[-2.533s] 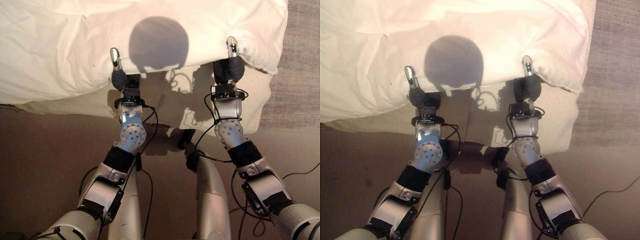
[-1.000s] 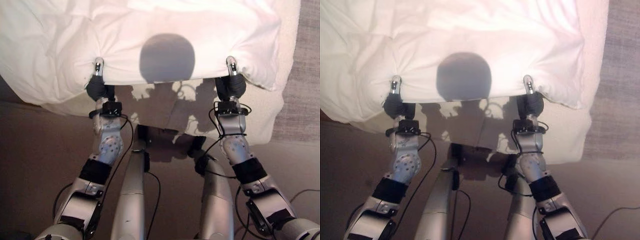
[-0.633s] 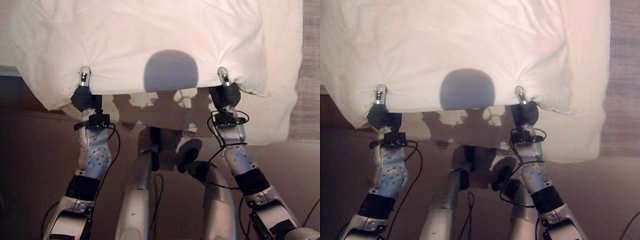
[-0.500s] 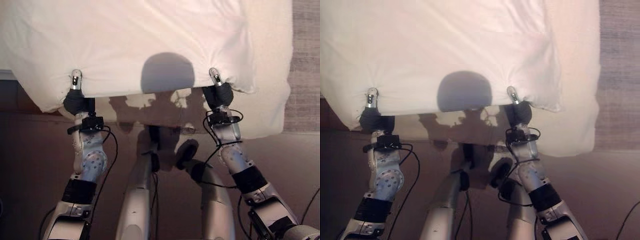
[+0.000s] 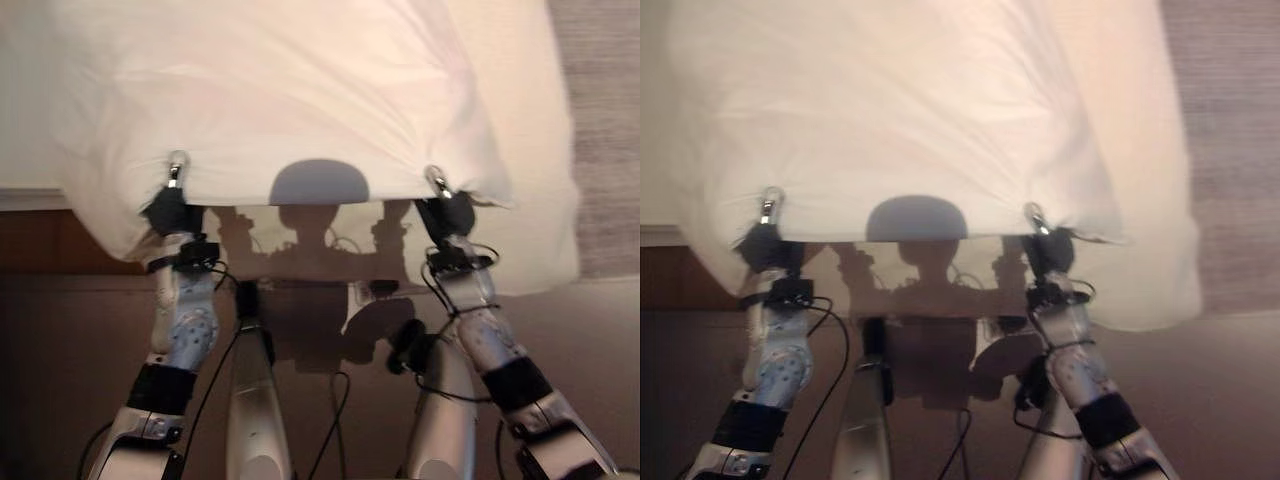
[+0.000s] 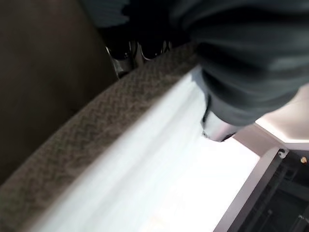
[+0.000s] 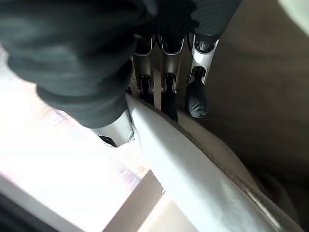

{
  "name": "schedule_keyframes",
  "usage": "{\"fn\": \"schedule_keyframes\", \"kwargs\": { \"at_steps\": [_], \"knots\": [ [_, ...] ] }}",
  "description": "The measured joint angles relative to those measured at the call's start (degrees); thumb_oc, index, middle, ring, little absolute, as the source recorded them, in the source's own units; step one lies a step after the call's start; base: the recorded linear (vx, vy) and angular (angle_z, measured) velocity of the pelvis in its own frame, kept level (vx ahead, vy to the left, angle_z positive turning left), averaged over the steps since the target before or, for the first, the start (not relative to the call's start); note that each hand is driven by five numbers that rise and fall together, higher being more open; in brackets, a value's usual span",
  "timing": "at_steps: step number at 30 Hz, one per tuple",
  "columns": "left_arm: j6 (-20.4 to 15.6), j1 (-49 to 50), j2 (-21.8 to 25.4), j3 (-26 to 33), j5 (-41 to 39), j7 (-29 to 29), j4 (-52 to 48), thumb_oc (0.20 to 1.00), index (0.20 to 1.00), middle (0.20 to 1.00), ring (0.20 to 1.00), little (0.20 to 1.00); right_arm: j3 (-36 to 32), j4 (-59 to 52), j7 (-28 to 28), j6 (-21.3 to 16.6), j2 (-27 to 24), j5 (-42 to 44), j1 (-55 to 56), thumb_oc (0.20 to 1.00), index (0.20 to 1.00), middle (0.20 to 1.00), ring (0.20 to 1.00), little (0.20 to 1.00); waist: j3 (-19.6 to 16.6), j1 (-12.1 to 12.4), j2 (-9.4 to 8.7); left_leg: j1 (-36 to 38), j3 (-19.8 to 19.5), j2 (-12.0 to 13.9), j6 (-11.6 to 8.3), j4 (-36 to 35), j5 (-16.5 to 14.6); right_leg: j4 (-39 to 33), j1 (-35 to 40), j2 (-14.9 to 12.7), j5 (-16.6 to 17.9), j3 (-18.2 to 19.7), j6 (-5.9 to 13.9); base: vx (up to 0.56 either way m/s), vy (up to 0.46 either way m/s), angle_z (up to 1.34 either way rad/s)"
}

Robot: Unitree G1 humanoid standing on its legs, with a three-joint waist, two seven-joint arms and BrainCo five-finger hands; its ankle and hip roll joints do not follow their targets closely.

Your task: Make the bed

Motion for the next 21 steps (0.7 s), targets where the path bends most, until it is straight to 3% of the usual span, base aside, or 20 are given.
{"fn": "schedule_keyframes", "kwargs": {
  "at_steps": [1, 3, 4, 5, 6, 7, 8, 9, 10, 11, 12, 13, 14, 16, 17, 18, 19, 20, 21],
  "knots": [
    [0.8, 0.57, -0.6, -1.53, 0.39, -0.18, -0.32, 0.2, 0.2, 0.2, 0.2, 0.2, -2.33, -0.12, -0.5, -0.13, 1.32, -0.93, 1.17, 0.2, 0.2, 0.2, 0.2, 0.2, 0.19, -1.08, 0.98, -0.41, 1.58, -2.42, 3.33, 1.76, -1.6, -4.23, 3.52, -1.84, 1.69, 0.55, -0.17, 0.04, 0.576, 0.96],
    [1.36, 2.7, 0.35, -1.49, 1.91, -0.69, -1.68, 0.2, 0.2, 0.2, 0.2, 0.2, -2.48, -0.52, -1.64, -0.11, 1.89, -2.09, 1.21, 0.2, 0.2, 0.2, 0.2, 0.2, 0.18, -0.51, 0.98, -0.57, 2.77, -5.06, 5.43, 5.23, -3.78, -9.75, 5.84, -3.08, 7.91, 0.53, 0.88, -0.06, 0.612, 0.01],
    [1.72, 4.11, 1.77, -1.47, 2.32, -1.1, -2.17, 0.2, 0.2, 0.2, 0.2, 0.2, -2.47, -0.91, -1.73, -0.16, 2.12, -3.15, 1.02, 0.2, 0.2, 0.2, 0.2, 0.2, 0.2, -0.95, 1.49, -0.17, 5.35, -6.18, 8.27, 7.6, -6.28, -11.35, 6.58, -4.39, 12.68, -0.85, -2.39, -0.12, 0.573, -0.54],
    [2.11, 4.1, 1.57, -1.42, 2.55, -1.02, -2.55, 0.2, 0.2, 0.2, 0.2, 0.2, -2.47, -1.46, -1.93, -0.25, 2.18, -3.25, 1.51, 0.2, 0.2, 0.2, 0.2, 0.2, 0.25, -0.62, 1.6, 0.4, 7.98, -5.71, 11.45, 7.13, -7.75, -6.61, 4.65, -4.05, 10.61, -0.85, -1.3, -0.12, 0.509, -0.49],
    [2.21, 4.15, 1.57, -0.69, 2.62, -0.96, -3.34, 0.2, 0.2, 0.2, 0.2, 0.2, -2.23, -3.02, -2.45, -0.26, 2.69, -3.2, 2.74, 0.2, 0.2, 0.2, 0.2, 0.2, 0.27, -0.25, 1.72, 1.74, 9.07, -5.35, 11.43, 4.0, -5.72, 3.93, 1.44, -2.42, 5.37, -1.46, 0.53, -0.02, 0.265, -0.55],
    [2.85, 4.32, -0.16, 0.03, 3.67, -1.2, -3.52, 0.2, 0.2, 0.2, 0.2, 0.2, -2.95, -5.7, -1.93, -0.36, 3.39, -3.43, 5.17, 0.2, 0.2, 0.2, 0.2, 0.2, 0.17, 2.11, 2.17, 4.42, 7.96, -6.24, 11.23, -1.53, -2.32, 14.64, -1.81, 1.81, -0.54, -3.59, -4.53, 0.05, 0.456, -0.79],
    [2.86, 6.75, 1.14, 1.31, 3.91, -1.22, -4.84, 0.2, 0.2, 0.2, 0.2, 0.2, -1.85, -3.59, -1.0, -0.26, 3.98, -3.59, 4.1, 0.2, 0.2, 0.2, 0.2, 0.2, 0.09, 2.81, 2.52, 6.55, 8.59, -5.83, 11.6, -5.73, -0.46, 14.1, -0.56, 8.8, -4.65, -7.15, -6.93, 0.07, 0.312, -0.85],
    [2.86, 7.83, 1.6, 1.62, 3.95, -1.26, -5.24, 0.2, 0.2, 0.2, 0.2, 0.2, -1.61, -2.66, -0.19, -0.21, 4.24, -3.63, 3.61, 0.2, 0.2, 0.2, 0.2, 0.2, 0.04, 2.74, 2.39, 7.55, 9.13, -6.4, 12.09, -7.32, 0.27, 14.5, -0.25, 11.83, -6.92, -9.0, -6.7, 0.08, 0.282, -0.79],
    [2.88, 7.63, 1.0, 1.93, 4.2, -1.12, -5.38, 0.2, 0.2, 0.2, 0.2, 0.2, -1.7, -1.64, 0.73, -0.24, 4.13, -3.62, 3.42, 0.2, 0.2, 0.2, 0.2, 0.2, -0.09, 3.31, 1.85, 8.89, 10.24, -7.46, 12.33, -10.43, 1.22, 11.86, -0.68, 18.35, -9.53, -7.3, -8.49, 0.01, 0.185, -0.34],
    [2.89, 7.68, 0.47, 2.02, 4.29, -1.17, -5.36, 0.2, 0.2, 0.2, 0.2, 0.2, -1.82, -1.23, 1.18, -0.24, 3.91, -3.61, 3.41, 0.2, 0.2, 0.2, 0.2, 0.2, -0.11, 3.5, 1.87, 9.34, 11.95, -8.24, 12.9, -11.13, 1.65, 7.57, 0.33, 19.66, -11.42, -8.2, -12.2, -0.03, 0.226, -0.35],
    [2.9, 7.7, -0.24, 2.02, 4.3, -1.18, -5.42, 0.2, 0.2, 0.2, 0.2, 0.2, -1.9, -1.06, 1.59, -0.22, 3.46, -3.6, 3.49, 0.2, 0.2, 0.2, 0.2, 0.2, -0.1, 3.16, 1.87, 9.41, 12.83, -9.37, 12.93, -11.25, 1.59, 3.79, 1.32, 19.83, -13.1, -8.41, -16.52, -0.05, 0.195, -0.43],
    [2.89, 7.95, -1.51, 2.5, 4.33, -1.24, -5.46, 0.2, 0.2, 0.2, 0.2, 0.2, -1.54, 0.84, 2.55, -0.19, 1.93, -3.59, 2.65, 0.2, 0.2, 0.2, 0.2, 0.2, 0.12, 3.66, 2.94, 8.85, 13.05, -9.48, 12.94, -11.09, 1.62, 2.82, 0.83, 20.88, -11.56, -7.24, -18.2, -0.07, 0.179, -0.53],
    [3.26, 7.98, -1.97, 2.41, 4.44, -1.53, -5.42, 0.2, 0.2, 0.2, 0.2, 0.2, -1.42, 2.61, 2.69, -0.18, 1.45, -3.54, 2.04, 0.2, 0.2, 0.2, 0.2, 0.2, 0.17, 3.34, 2.86, 8.03, 11.49, -9.22, 12.61, -8.59, 1.58, 1.97, 0.89, 21.01, -10.57, -6.75, -17.92, -0.07, 0.184, -0.57],
    [3.73, 8.72, -2.04, 2.43, 4.46, -1.36, -5.11, 0.2, 0.2, 0.2, 0.2, 0.2, -1.39, 4.28, 2.55, -0.19, 1.78, -3.47, 0.8, 0.2, 0.2, 0.2, 0.2, 0.2, 0.23, 6.64, 2.25, 6.07, 4.05, -9.28, 9.26, -1.48, -2.68, 3.58, 0.33, 21.22, -10.1, -5.92, -18.44, -0.06, 0.22, -0.85],
    [3.73, 8.74, -2.18, 2.47, 4.44, -1.2, -4.91, 0.2, 0.2, 0.2, 0.2, 0.2, -1.41, 4.64, 2.53, -0.19, 1.64, -3.47, 0.2, 0.2, 0.2, 0.2, 0.2, 0.2, 0.2, 6.99, 2.42, 5.14, 3.83, -9.19, 7.17, -1.21, -3.5, 3.87, 0.22, 20.84, -9.56, -5.81, -18.43, 0.0, 0.399, -0.52],
    [3.37, 8.09, -2.47, 2.52, 4.45, -1.08, -4.06, 0.2, 0.2, 0.2, 0.2, 0.2, -1.39, 5.35, 2.64, -0.24, 1.25, -3.53, -0.9, 0.2, 0.2, 0.2, 0.2, 0.2, 0.17, 4.48, 3.01, 3.36, 5.14, -6.96, 5.79, 3.68, -4.81, 2.69, 0.35, 18.19, -7.94, -7.82, -18.15, 0.02, 0.686, 0.29],
    [3.67, 6.99, -2.13, 2.32, 4.39, -1.07, -3.02, 0.2, 0.2, 0.2, 0.2, 0.2, -1.42, 4.95, 1.9, -0.18, 1.29, -3.46, -1.05, 0.2, 0.2, 0.2, 0.2, 0.2, 0.18, 3.38, 2.58, 1.38, 5.25, -1.88, 6.55, 8.53, -6.32, 1.43, -0.03, 13.94, -5.38, -8.82, -16.04, 0.01, 0.514, 0.53],
    [3.7, 6.19, -2.06, 2.07, 4.48, -1.14, -2.38, 0.2, 0.2, 0.2, 0.2, 0.2, -1.68, 5.04, 1.57, -0.22, 1.36, -3.48, -0.6, 0.2, 0.2, 0.2, 0.2, 0.2, 0.14, 2.94, 2.68, 1.88, 1.9, 1.56, 3.82, 6.4, -6.42, 1.18, 0.16, 13.27, -4.65, -8.74, -15.14, -0.02, 0.527, 0.44],
    [3.75, 5.47, -1.9, 1.66, 4.5, -1.14, -2.22, 0.2, 0.2, 0.2, 0.2, 0.2, -1.69, 4.88, 1.03, -0.22, 1.11, -3.47, -0.03, 0.2, 0.2, 0.2, 0.2, 0.2, 0.15, 2.73, 2.66, 3.45, -2.06, 3.93, 3.14, 1.92, -5.98, 1.41, 0.18, 12.41, -4.51, -8.79, -14.74, -0.04, 0.352, 0.41]
  ]
}}
